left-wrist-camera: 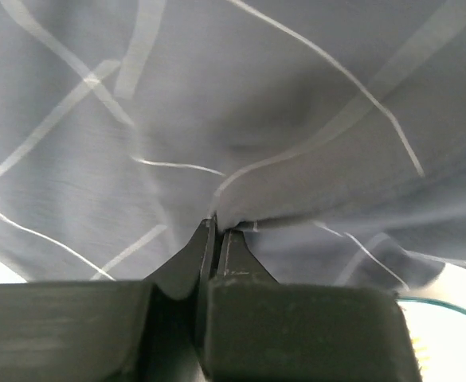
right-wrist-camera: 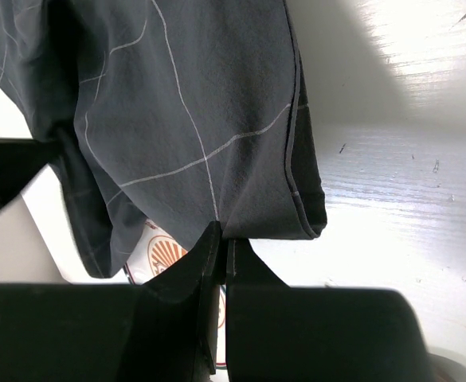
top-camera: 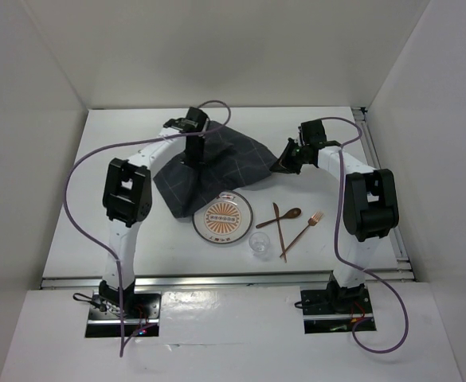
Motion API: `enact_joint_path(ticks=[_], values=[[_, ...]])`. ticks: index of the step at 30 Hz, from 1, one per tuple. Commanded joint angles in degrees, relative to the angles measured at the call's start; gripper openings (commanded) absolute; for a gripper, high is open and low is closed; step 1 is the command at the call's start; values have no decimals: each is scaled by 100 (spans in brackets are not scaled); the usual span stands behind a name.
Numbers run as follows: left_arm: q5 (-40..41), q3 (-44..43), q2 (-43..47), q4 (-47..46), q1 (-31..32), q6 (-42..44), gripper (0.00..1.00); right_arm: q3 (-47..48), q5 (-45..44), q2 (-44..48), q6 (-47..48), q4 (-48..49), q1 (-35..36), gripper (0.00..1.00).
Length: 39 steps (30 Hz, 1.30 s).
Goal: Set the dinner table for one person
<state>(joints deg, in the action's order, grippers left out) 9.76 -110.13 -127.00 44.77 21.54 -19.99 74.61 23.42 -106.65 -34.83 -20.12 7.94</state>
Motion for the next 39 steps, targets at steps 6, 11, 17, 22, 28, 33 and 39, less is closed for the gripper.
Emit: enact_joint_path(ticks=[6, 11, 17, 22, 28, 33, 39], values=[[-2438, 1299, 1090, -758, -1975, -1576, 1, 98, 206, 4, 73, 219, -47, 0], [-2726, 1941, 1203, -734, -2391, -2096, 75, 98, 207, -58, 73, 219, 5, 0], [-2338, 2775, 2424, -820, -2769, -2650, 100, 98, 312, -58, 73, 272, 5, 0], [-2583, 3549, 3172, -821, -2595, -3001, 83, 98, 365, -163, 73, 324, 58, 0], [-3356, 5376, 4068, -1356, -1979, -4001, 88, 150, 418, -216, 125, 324, 58, 0], [-3498, 6510, 4455, -2164, -1803, -4724, 90, 150, 471, -216, 231, 324, 58, 0], [-3227, 6636, 4096, -2781, -1671, -5120, 81, 150, 523, -216, 231, 324, 58, 0]])
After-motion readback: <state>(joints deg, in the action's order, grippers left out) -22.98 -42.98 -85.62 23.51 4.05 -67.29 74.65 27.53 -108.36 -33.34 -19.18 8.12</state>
